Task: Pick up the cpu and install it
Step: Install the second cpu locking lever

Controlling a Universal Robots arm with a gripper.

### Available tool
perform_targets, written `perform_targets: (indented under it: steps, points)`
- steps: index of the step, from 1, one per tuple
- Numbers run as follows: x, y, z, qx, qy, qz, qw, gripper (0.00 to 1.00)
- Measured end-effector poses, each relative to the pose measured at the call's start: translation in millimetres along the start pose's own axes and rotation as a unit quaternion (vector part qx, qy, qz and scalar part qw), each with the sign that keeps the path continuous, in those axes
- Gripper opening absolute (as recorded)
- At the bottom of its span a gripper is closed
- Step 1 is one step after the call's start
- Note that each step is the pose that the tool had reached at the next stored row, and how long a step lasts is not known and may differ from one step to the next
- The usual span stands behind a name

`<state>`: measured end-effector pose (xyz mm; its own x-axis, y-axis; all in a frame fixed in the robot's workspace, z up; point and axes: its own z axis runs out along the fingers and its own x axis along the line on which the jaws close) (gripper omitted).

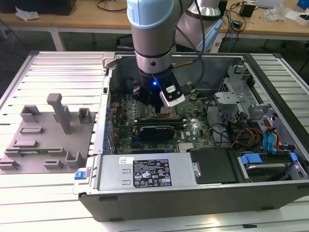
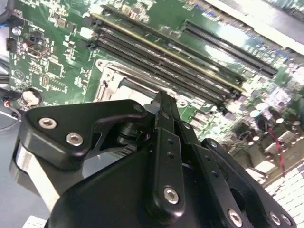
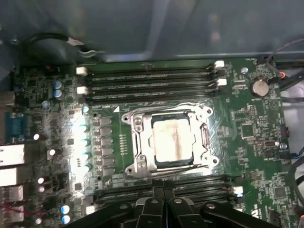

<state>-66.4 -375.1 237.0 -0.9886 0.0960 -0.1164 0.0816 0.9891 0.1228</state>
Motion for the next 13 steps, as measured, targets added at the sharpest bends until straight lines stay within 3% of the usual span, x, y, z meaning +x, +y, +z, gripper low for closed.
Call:
perform_targets:
  steps: [7,13]
  points:
    - [-7.7,13.8,2.7,0.0007,0.0000,0.000,1.0000,0.11]
    - [-17.3,23.9,5.1,0.0058,0.0000,-0.001,1.0000,0.11]
